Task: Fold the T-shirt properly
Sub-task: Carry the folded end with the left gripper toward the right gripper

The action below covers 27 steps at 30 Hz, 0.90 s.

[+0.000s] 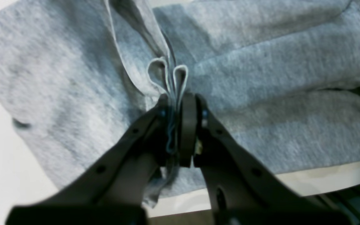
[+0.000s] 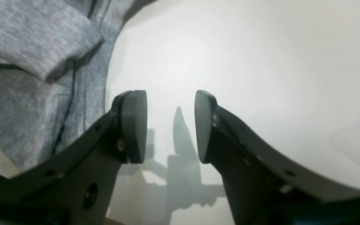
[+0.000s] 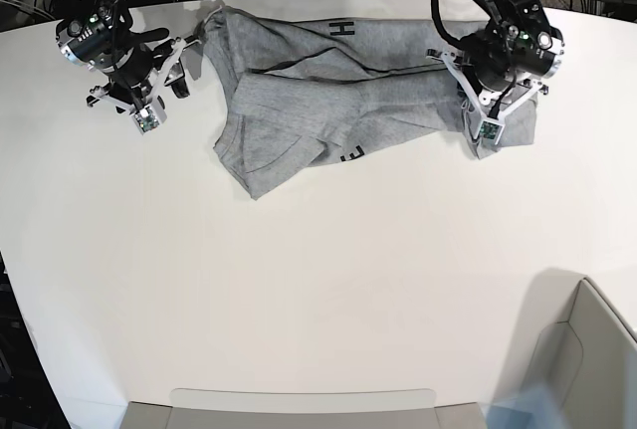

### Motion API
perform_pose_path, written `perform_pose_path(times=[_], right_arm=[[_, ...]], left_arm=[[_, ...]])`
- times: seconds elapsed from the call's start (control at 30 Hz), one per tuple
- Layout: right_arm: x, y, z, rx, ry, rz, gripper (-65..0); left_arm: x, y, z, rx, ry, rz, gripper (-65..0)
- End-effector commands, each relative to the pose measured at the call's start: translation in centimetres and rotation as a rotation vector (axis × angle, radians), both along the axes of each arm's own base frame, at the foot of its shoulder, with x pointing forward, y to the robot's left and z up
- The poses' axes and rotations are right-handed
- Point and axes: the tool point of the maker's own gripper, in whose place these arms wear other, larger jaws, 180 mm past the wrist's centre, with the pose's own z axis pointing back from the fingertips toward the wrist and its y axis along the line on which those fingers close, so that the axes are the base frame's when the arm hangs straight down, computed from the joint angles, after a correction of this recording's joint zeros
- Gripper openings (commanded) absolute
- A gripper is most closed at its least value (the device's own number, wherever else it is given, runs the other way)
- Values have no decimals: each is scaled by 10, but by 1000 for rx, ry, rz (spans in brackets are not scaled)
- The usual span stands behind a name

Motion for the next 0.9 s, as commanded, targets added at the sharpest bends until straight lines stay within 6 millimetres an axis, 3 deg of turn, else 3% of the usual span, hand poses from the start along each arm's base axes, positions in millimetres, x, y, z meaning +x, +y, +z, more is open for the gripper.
perform_pose_path(times=[0.0, 0.07, 0.2, 0.27, 0.43, 0.53, 0.87], right_arm=[[5, 1, 8, -1, -36, 30, -400], [5, 1, 8, -1, -36, 30, -400], [4, 1, 8, -1, -33, 30, -400], [3, 1, 6, 2, -27, 28, -400], [1, 0, -1, 9, -6, 24, -400], [5, 1, 0, 10, -15, 23, -400], [4, 1, 0, 10, -12, 24, -400]], left_arm=[[11, 11, 13, 10, -62, 30, -650], [13, 23, 19, 19, -82, 73, -650], [13, 20, 19, 0, -90, 61, -650], [-2, 19, 10, -3, -49, 60, -650], [-22, -24, -9, -45, 32, -77, -650], [-26, -38, -13, -63, 37, -116, -650], [-17, -50, -12, -85, -15, -149, -650]])
